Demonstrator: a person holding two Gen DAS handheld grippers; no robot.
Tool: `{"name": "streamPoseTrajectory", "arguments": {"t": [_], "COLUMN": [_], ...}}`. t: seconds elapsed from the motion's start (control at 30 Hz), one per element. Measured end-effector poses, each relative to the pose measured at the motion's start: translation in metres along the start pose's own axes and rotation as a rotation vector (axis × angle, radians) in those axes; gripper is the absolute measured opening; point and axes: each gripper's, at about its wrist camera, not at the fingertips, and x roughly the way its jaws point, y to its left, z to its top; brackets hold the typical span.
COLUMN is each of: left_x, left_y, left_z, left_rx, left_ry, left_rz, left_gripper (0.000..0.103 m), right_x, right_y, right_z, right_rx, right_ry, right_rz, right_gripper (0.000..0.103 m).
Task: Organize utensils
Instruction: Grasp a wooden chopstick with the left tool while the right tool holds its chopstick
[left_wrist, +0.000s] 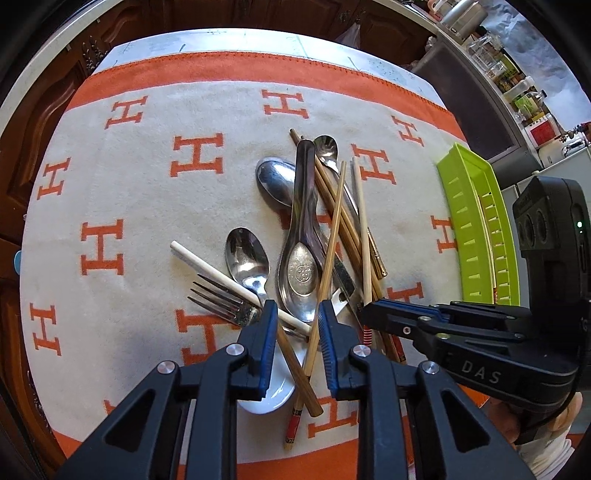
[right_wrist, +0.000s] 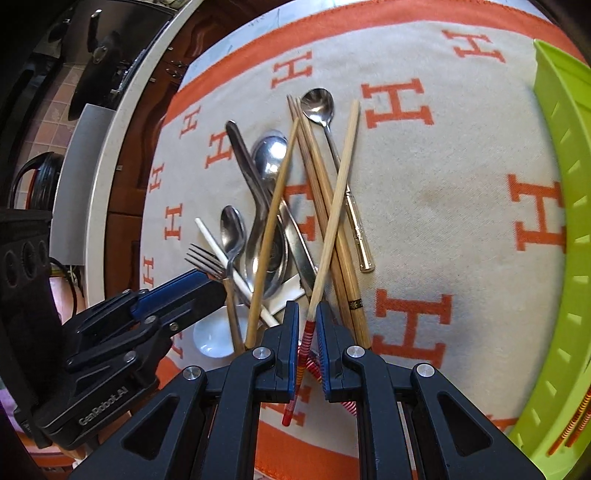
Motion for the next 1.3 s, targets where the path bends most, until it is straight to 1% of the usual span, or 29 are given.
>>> {"name": "streamPoseTrajectory", "arguments": {"t": [0.1, 0.13, 0.3, 0.4, 0.6, 0.63, 0.67, 0.8, 0.83, 0.93, 1.1, 1.3], "left_x": [0.004, 0.005, 0.010, 0.013, 0.027, 0.029, 0.032, 0.043, 0.045, 0.047, 0.041, 0.027], "left_y": [-0.001, -0.001, -0.007, -0.010, -0.022, -0.023, -0.025, -0.029, -0.029, -0.030, -0.033, -0.038], "left_z": [0.003, 0.003, 0.006, 0.009, 0.012, 0.012, 0.013, 0.012, 0.012, 0.011, 0.008, -0.002], "left_rx": [0.000, 0.001, 0.009, 0.015, 0.034, 0.037, 0.041, 0.041, 0.040, 0.029, 0.005, -0.005], "left_ry": [0.008, 0.010, 0.021, 0.029, 0.055, 0.058, 0.063, 0.080, 0.081, 0.074, 0.057, 0.046], "left_rz": [-0.007, -0.006, -0.010, -0.011, 0.010, 0.013, 0.018, 0.039, 0.045, 0.058, 0.041, -0.003], "left_gripper": [0.020, 0.020, 0.020, 0.020, 0.020, 0.019, 0.015, 0.011, 0.008, 0.005, 0.004, 0.004], "right_x": [0.010, 0.012, 0.013, 0.011, -0.003, -0.007, -0.011, -0.027, -0.030, -0.037, -0.048, -0.065], "right_y": [-0.003, -0.004, -0.007, -0.010, -0.020, -0.021, -0.023, -0.032, -0.034, -0.040, -0.047, -0.054], "right_z": [0.002, 0.003, 0.004, 0.003, -0.004, -0.005, -0.006, -0.011, -0.012, -0.015, -0.021, -0.035], "right_rx": [0.010, 0.015, 0.024, 0.035, 0.042, 0.041, 0.042, 0.049, 0.051, 0.060, 0.073, 0.074], "right_ry": [0.018, 0.018, 0.008, -0.007, -0.030, -0.038, -0.045, -0.068, -0.071, -0.083, -0.106, -0.143], "right_rz": [0.011, 0.031, 0.057, 0.071, 0.098, 0.100, 0.104, 0.124, 0.128, 0.136, 0.159, 0.179], "right_gripper": [0.010, 0.010, 0.009, 0.007, 0.006, 0.006, 0.006, 0.006, 0.006, 0.006, 0.006, 0.006]}}
